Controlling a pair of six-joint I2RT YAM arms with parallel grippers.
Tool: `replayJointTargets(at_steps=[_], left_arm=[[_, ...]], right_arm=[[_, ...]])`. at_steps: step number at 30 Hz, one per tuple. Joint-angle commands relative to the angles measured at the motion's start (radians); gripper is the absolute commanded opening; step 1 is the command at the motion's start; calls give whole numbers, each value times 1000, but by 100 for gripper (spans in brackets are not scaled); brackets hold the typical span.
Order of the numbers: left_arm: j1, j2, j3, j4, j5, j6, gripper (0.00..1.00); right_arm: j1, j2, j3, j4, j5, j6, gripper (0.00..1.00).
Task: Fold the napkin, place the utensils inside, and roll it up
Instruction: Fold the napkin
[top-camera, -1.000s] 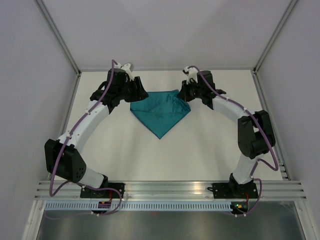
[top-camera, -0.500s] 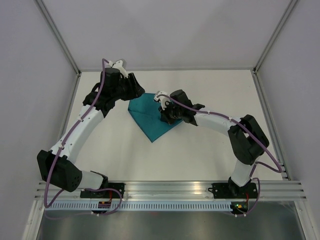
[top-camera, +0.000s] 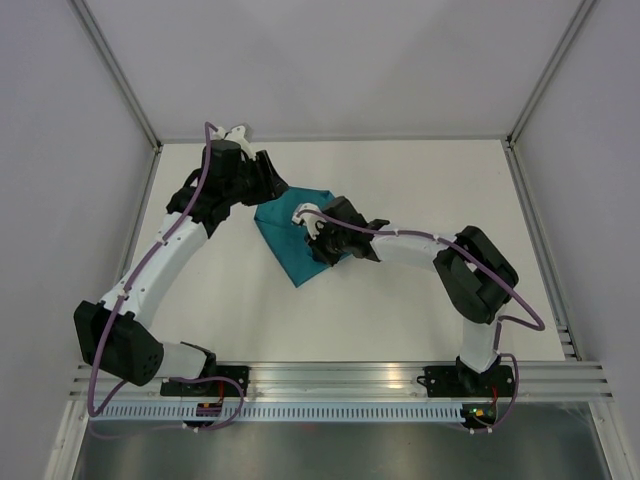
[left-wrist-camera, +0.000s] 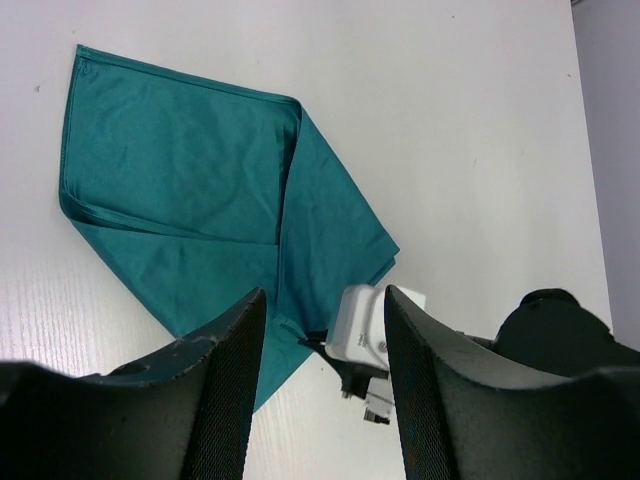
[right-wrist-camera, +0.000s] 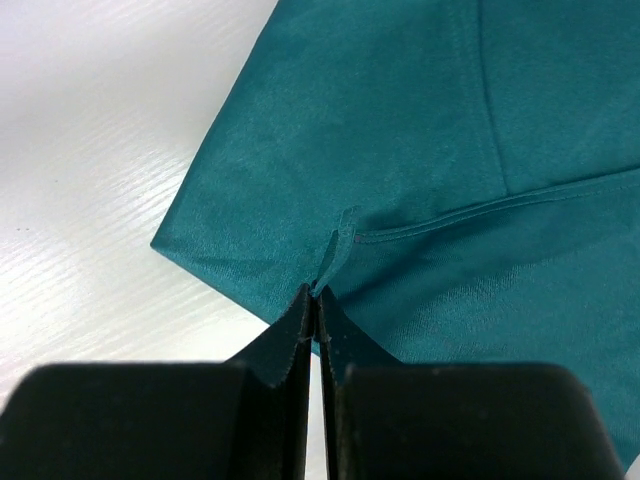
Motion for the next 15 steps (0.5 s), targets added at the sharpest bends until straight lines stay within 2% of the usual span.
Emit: replayJointTargets(at_steps=[1,8,14,15], left_arm=[[-6,-30,-4,18,-13,-29,56],[-6,-27,-9,21,-7,-24,57],[-6,-22,-10,24,0,-16,57],[-6,-21,-9,23,0,-15,58]], right_arm=[[28,11,-4,34,6,-22,8],[52,36,1,31,7,-31,10],[80,30,1,26,3,-53,21],[85,28,2,23,4,-58,26]])
